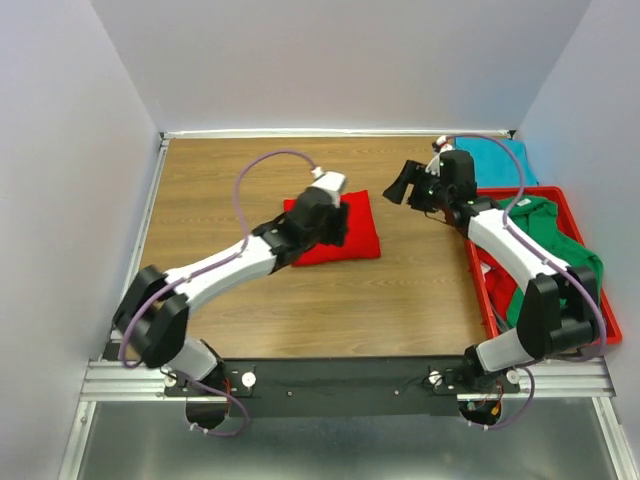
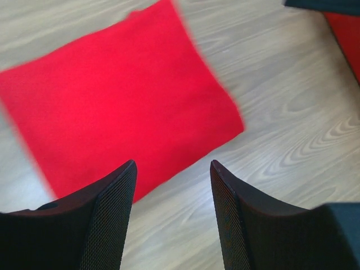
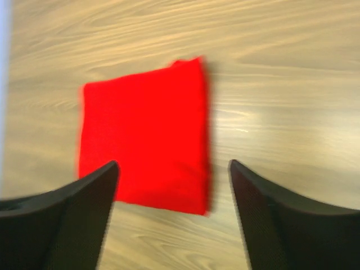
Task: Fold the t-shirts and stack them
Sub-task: Fold the tshirt, then neatly place the folded tshirt to the corner
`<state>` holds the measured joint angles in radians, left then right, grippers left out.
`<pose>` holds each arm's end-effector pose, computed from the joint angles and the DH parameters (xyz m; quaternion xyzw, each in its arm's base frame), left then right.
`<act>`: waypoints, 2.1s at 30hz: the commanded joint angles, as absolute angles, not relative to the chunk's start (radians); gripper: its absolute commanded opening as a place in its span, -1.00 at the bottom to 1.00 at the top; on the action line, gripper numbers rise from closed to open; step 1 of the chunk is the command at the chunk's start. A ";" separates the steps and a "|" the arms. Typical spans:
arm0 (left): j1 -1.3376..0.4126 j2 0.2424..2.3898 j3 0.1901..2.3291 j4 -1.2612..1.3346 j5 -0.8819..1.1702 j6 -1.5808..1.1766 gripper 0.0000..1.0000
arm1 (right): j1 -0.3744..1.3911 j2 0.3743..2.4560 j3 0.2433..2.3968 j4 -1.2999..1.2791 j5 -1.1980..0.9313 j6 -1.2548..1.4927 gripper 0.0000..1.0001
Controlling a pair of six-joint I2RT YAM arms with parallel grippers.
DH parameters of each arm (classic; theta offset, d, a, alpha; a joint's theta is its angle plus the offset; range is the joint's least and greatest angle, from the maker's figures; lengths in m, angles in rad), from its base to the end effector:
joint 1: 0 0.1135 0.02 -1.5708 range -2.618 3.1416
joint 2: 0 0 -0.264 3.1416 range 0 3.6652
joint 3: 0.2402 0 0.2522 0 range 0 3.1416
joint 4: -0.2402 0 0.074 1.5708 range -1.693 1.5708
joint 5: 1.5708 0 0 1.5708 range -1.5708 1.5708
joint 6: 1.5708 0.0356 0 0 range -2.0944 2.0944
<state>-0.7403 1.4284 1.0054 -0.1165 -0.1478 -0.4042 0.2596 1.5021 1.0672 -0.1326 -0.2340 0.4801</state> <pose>0.2429 -0.2148 0.2729 0.1092 0.8615 -0.2123 0.4482 0.3274 0.0955 0.2697 0.0400 0.8717 0.2681 0.4083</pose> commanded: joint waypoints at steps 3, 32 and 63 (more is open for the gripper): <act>-0.920 1.769 1.291 -0.277 -0.350 -0.269 0.23 | 0.253 1.424 1.088 -0.487 0.191 0.411 0.99; -0.997 2.031 1.416 -0.201 -0.482 -0.302 0.04 | 0.209 1.428 1.040 -0.554 0.313 0.471 1.00; -1.003 2.068 1.388 -0.250 -0.410 -0.344 -0.82 | 0.192 1.402 0.999 -0.486 0.146 0.468 1.00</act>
